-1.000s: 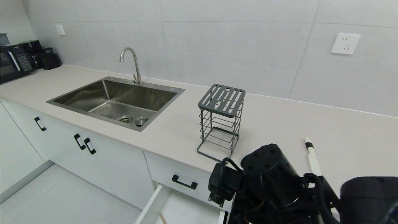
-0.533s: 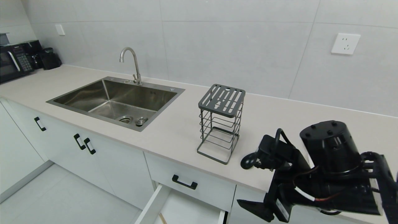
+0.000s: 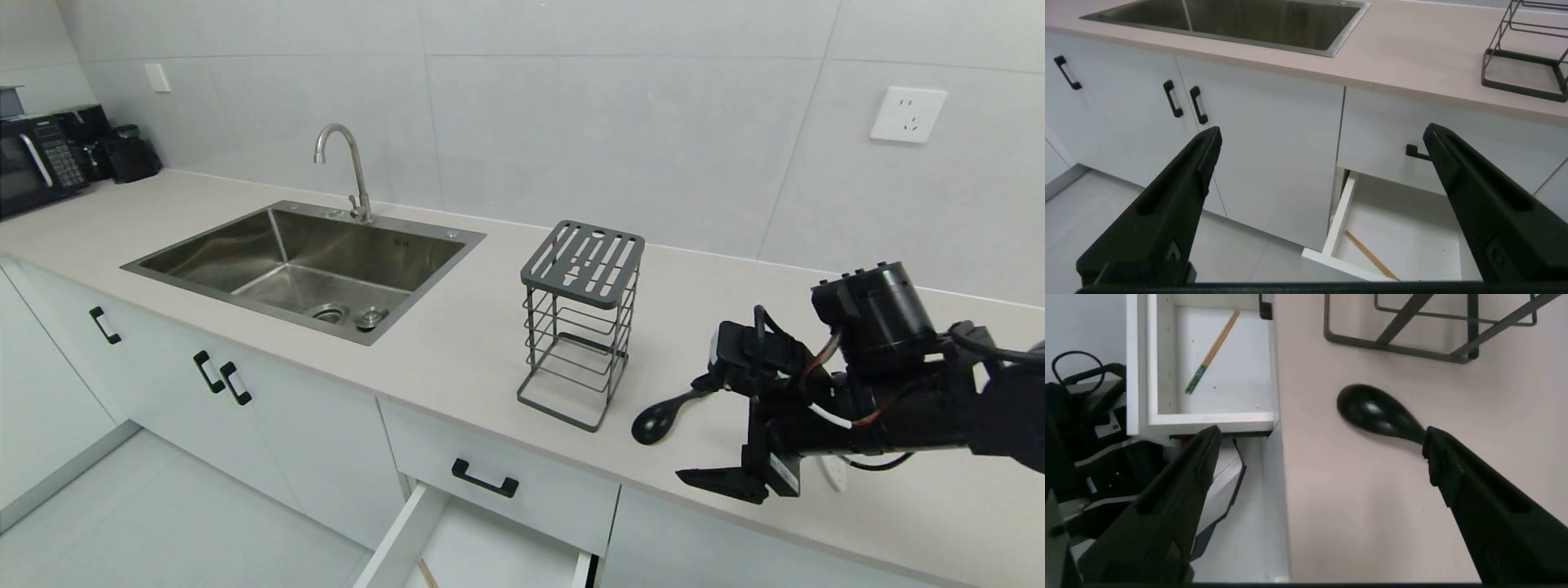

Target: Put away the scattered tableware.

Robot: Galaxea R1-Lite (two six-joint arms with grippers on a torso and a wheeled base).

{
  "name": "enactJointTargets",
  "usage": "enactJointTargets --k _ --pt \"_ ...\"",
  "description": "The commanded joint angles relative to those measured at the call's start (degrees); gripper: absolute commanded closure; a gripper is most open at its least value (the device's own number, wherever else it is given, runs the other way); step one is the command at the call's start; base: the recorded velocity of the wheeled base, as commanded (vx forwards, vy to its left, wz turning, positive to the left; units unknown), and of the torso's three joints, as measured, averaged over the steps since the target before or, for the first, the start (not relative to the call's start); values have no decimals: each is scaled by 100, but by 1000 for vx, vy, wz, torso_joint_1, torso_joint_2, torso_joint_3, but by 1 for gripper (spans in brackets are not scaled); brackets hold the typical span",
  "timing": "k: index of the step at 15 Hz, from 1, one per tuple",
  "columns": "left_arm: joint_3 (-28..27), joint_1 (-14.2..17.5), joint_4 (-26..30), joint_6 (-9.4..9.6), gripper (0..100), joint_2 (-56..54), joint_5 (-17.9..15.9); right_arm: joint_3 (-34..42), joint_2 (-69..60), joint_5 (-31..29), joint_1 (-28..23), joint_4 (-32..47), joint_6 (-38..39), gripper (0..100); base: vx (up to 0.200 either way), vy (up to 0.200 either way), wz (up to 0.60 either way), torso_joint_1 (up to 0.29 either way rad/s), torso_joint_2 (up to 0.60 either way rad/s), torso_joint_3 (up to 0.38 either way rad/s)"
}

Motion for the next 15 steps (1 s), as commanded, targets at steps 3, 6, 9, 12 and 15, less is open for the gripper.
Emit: enactJointTargets --k 3,6,9,12,15 --pt "1 1 0 1 0 7 0 -245 1241 495 -451 -1123 -3 0 0 0 0 0 0 0" --pt "1 1 0 1 0 7 0 -430 1645 847 -680 -1518 -11 0 0 0 0 0 0 0" --pt "1 1 0 1 0 7 0 -412 1706 882 -829 -1518 -20 0 0 0 0 0 0 0" --pt "1 1 0 1 0 7 0 -351 1768 944 -988 -1527 -55 0 0 0 0 0 0 0" --pt "1 1 0 1 0 7 0 -324 1777 952 -1093 -1518 -117 0 0 0 0 0 0 0"
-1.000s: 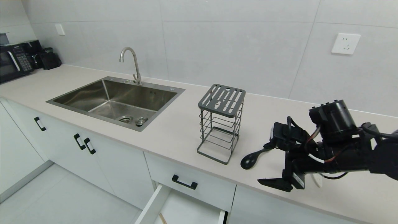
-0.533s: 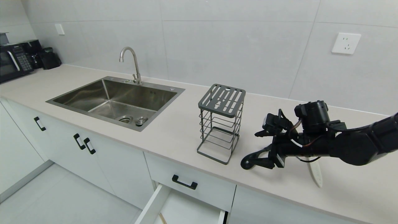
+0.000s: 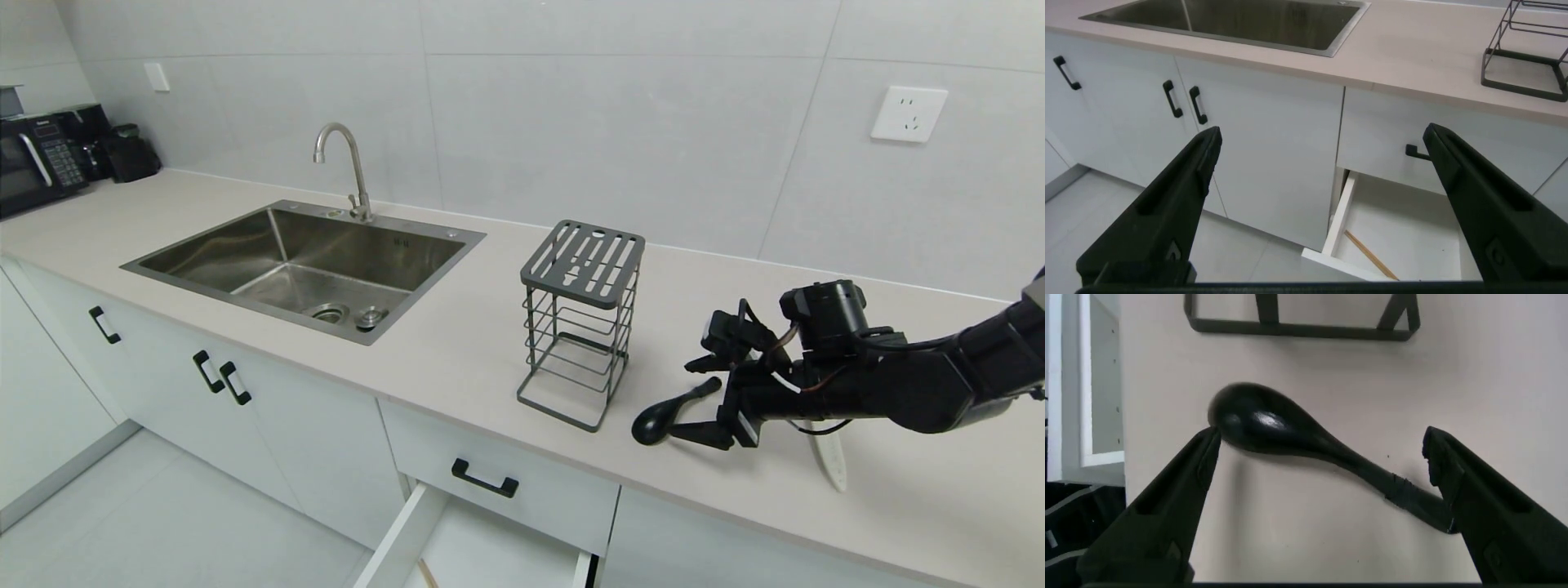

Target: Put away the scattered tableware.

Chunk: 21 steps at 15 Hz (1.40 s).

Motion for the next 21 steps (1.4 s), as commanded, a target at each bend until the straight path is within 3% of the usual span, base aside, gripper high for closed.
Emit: enactJointTargets --k 1,16,17,21 --pt "1 1 0 -1 0 7 -1 5 32 5 -46 9 -40 0 0 0 0 0 0 0" --pt "1 1 0 -1 0 7 -1 -443 982 5 -20 -26 -102 0 0 0 0 0 0 0" --pt "1 1 0 -1 0 7 -1 -426 1008 5 -20 -26 -102 100 0 0 0 0 0 0" --pt "1 1 0 -1 0 7 -1 -206 964 -4 -117 -26 -93 100 0 0 0 0 0 0"
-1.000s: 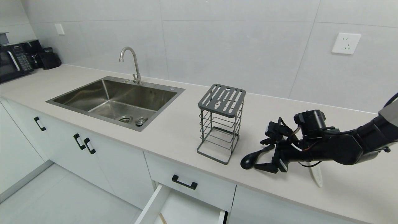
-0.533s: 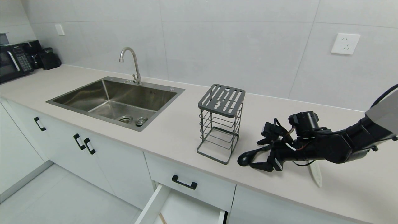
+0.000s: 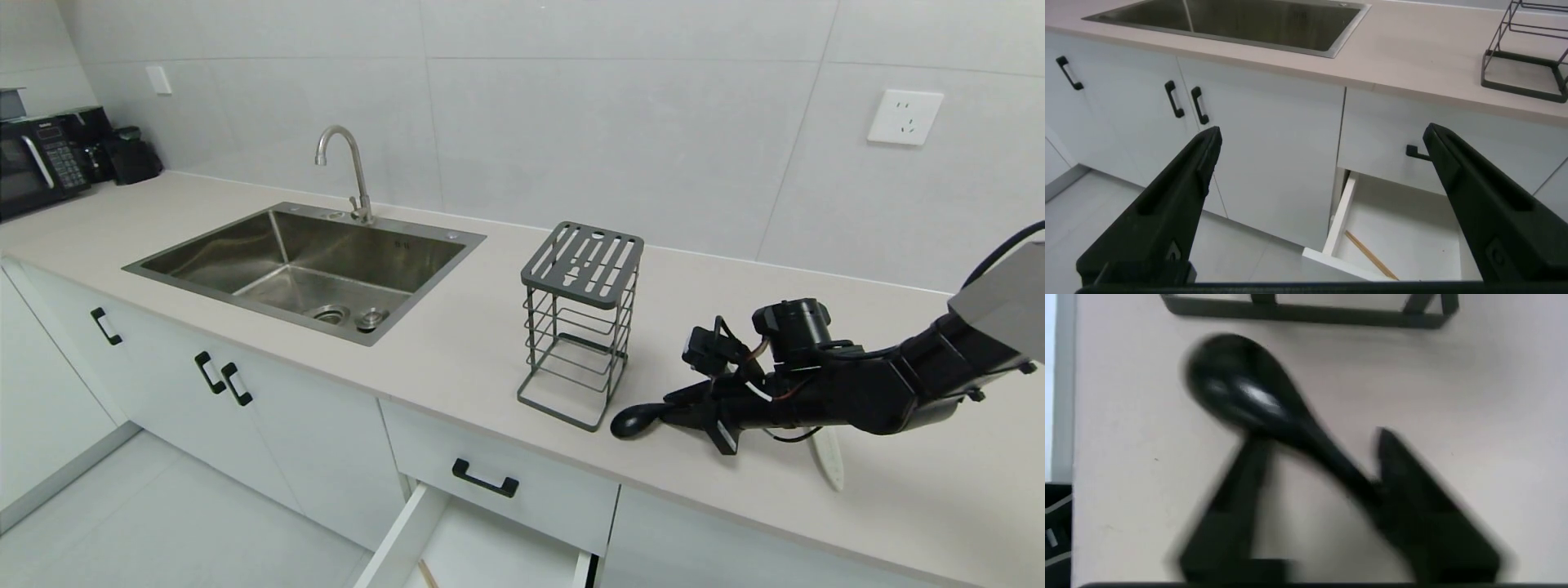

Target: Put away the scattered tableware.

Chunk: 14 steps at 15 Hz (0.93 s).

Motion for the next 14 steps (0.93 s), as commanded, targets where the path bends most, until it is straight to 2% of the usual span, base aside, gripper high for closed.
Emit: enactJointTargets --k 1,8,14 --pt "1 4 0 -1 0 7 0 169 -20 -30 -108 39 -7 100 0 0 0 0 0 0" --pt "1 4 0 -1 0 7 0 520 -627 -57 -222 47 -16 100 0 0 0 0 0 0" --pt "1 4 0 -1 0 7 0 1742 -2639 -118 -187 39 169 100 0 0 0 0 0 0"
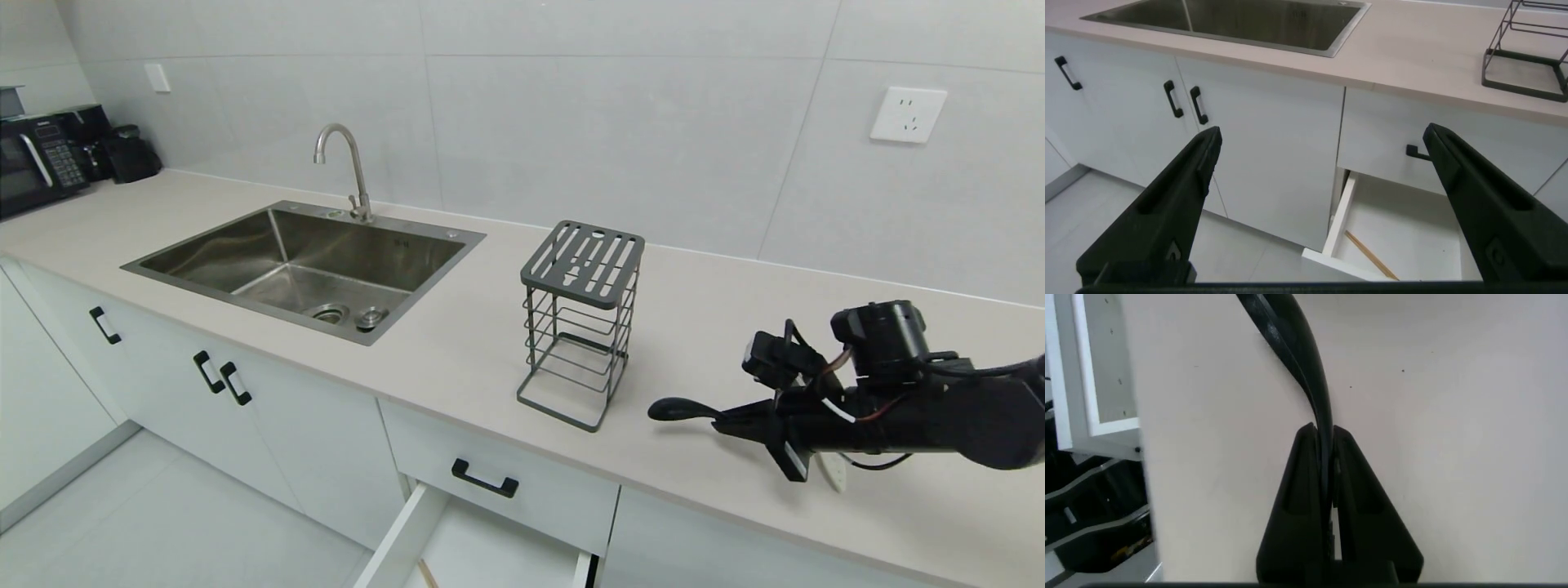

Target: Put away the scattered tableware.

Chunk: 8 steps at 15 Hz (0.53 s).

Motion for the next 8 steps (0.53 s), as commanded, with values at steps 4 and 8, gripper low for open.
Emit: enactJointTargets --k 4,8 --pt "1 1 0 -1 0 7 0 1002 -2106 -599 1253 -54 913 100 0 0 0 0 0 0" --pt "1 1 0 -1 0 7 0 1002 -2413 -1117 2193 -89 1555 100 0 0 0 0 0 0"
